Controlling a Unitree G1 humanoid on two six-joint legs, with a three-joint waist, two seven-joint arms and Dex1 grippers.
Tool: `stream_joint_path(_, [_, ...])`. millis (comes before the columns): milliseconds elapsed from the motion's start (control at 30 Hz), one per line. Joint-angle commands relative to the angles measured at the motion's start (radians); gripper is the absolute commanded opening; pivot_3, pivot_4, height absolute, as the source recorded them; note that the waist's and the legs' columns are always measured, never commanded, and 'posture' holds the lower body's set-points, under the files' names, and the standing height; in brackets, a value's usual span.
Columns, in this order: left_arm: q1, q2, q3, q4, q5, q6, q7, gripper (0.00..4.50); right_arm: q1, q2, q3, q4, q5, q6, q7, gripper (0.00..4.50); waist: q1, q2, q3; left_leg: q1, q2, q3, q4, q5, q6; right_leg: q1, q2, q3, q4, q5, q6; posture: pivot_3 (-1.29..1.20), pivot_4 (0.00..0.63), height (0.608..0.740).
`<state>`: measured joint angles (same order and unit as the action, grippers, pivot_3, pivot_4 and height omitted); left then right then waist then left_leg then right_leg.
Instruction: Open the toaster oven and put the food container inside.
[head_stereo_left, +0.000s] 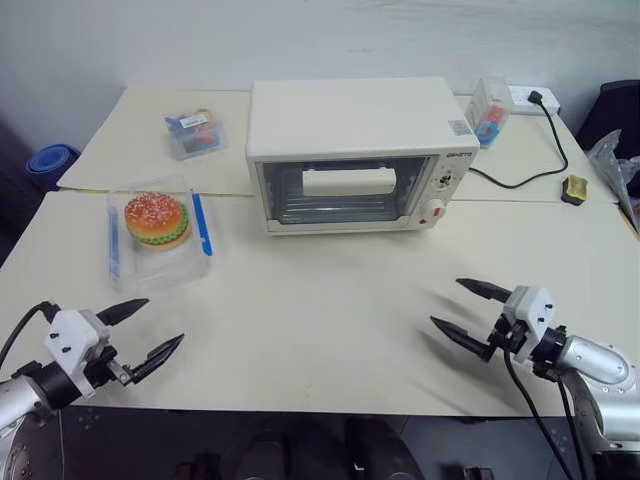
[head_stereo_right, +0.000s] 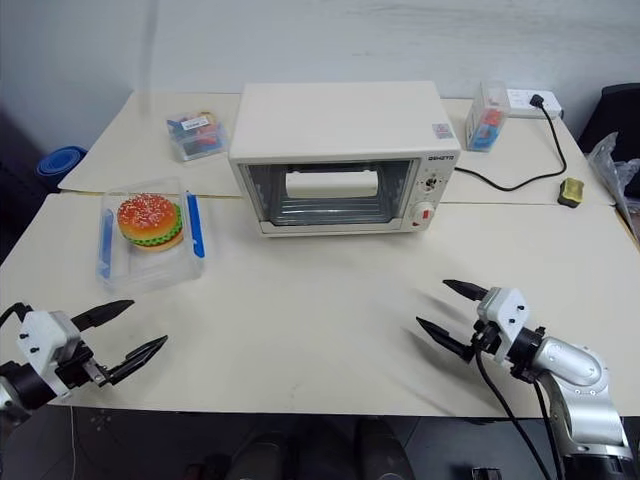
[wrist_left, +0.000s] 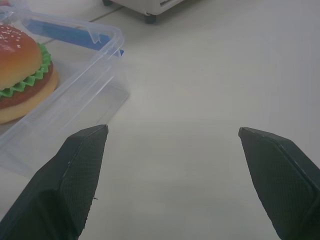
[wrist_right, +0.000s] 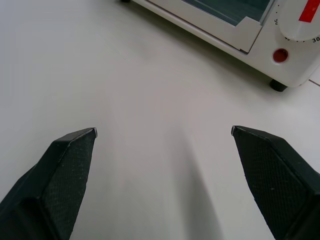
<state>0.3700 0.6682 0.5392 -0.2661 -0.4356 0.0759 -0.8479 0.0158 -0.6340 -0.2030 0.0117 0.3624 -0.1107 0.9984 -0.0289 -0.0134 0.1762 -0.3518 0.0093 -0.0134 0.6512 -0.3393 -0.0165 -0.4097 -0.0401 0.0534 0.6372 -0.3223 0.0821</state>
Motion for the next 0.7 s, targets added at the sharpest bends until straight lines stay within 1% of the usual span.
stream_joint_path(33, [0.010,-0.003,0.010,-0.037,-0.031,0.004,-0.013,4.44,-0.036,-0.010,0.006,-0.035,0.027,0.017,0.013,4.50,-0.003,0.000,0.000,0.000,0.000,0.000,0.000,0.000,0.000,0.000,0.000,0.000,0.000,0.000,0.000,0.00,0.150,0.740])
stream_joint_path(133, [-0.011,-0.008,0.023,-0.046,-0.073,0.045,0.005,4.44,-0.083,0.000,0.013,-0.092,0.063,0.096,-0.012,4.50,-0.005,0.000,0.000,0.000,0.000,0.000,0.000,0.000,0.000,0.000,0.000,0.000,0.002,0.000,0.000,0.00,0.150,0.740])
stream_joint_path(167, [-0.012,0.001,0.034,-0.054,-0.115,0.086,-0.003,4.44,-0.099,0.001,0.014,-0.112,0.080,0.130,-0.019,4.50,-0.004,0.000,0.000,0.001,0.000,0.000,0.001,0.000,0.000,0.000,0.000,0.000,0.003,0.000,0.000,0.00,0.150,0.740])
stream_joint_path(200, [-0.021,0.016,0.057,-0.063,-0.195,0.137,-0.027,4.44,-0.133,-0.001,0.022,-0.142,0.102,0.172,-0.026,4.50,-0.003,0.000,0.000,0.001,0.000,-0.001,0.001,0.000,0.000,0.000,0.000,0.000,0.003,0.000,0.000,0.00,0.150,0.740])
stream_joint_path(233, [-0.061,0.029,0.094,-0.068,-0.291,0.196,-0.011,4.44,-0.203,0.003,0.035,-0.175,0.139,0.243,-0.051,4.50,-0.004,0.000,0.000,0.001,0.000,-0.001,0.001,0.000,0.000,0.000,0.000,0.000,0.003,0.000,0.000,0.00,0.150,0.740])
stream_joint_path(267, [-0.091,0.039,0.122,-0.072,-0.357,0.239,0.003,4.44,-0.252,0.006,0.044,-0.199,0.164,0.296,-0.070,4.50,-0.005,0.000,0.001,0.000,0.000,-0.001,0.001,0.000,0.000,-0.001,0.000,0.000,0.004,0.000,0.000,0.00,0.150,0.740])
stream_joint_path(300, [-0.116,0.053,0.132,-0.077,-0.394,0.268,0.003,4.44,-0.315,0.015,0.058,-0.209,0.183,0.353,-0.094,4.50,-0.005,0.000,0.002,-0.001,0.000,-0.001,0.003,0.000,0.000,-0.002,0.000,0.000,0.006,0.000,0.000,0.00,0.150,0.740])
stream_joint_path(367, [-0.164,0.068,0.126,-0.086,-0.429,0.307,0.009,4.44,-0.421,0.057,0.080,-0.190,0.187,0.430,-0.162,4.50,-0.006,0.001,0.002,-0.001,0.000,-0.002,0.005,0.000,-0.001,-0.003,0.000,0.000,0.009,0.000,0.000,0.00,0.150,0.740])
stream_joint_path(433, [-0.194,0.075,0.115,-0.094,-0.459,0.341,0.014,4.44,-0.481,0.086,0.093,-0.164,0.176,0.451,-0.193,4.50,-0.004,0.001,0.002,-0.001,0.000,-0.002,0.005,0.000,-0.001,-0.003,0.000,-0.001,0.008,0.000,0.000,0.00,0.150,0.740])
stream_joint_path(533, [-0.222,0.085,0.104,-0.112,-0.490,0.382,0.011,4.44,-0.542,0.117,0.112,-0.137,0.163,0.463,-0.204,4.50,0.000,0.001,0.002,-0.003,0.000,-0.003,0.003,0.000,-0.002,-0.004,0.000,-0.002,0.005,0.000,-0.001,0.00,0.150,0.740])
stream_joint_path(600, [-0.240,0.087,0.099,-0.125,-0.510,0.407,0.014,4.44,-0.577,0.143,0.128,-0.128,0.161,0.468,-0.218,4.50,0.000,0.001,0.002,-0.007,0.000,-0.003,0.003,0.000,-0.002,-0.006,0.000,-0.003,0.006,0.000,-0.001,0.00,0.150,0.740])
stream_joint_path(700, [-0.250,0.083,0.084,-0.143,-0.510,0.424,0.015,4.44,-0.589,0.170,0.142,-0.145,0.170,0.477,-0.217,4.50,-0.002,0.001,0.001,-0.015,0.000,-0.003,0.008,0.000,-0.003,-0.011,0.000,-0.004,0.006,0.000,0.000,0.00,0.150,0.740])
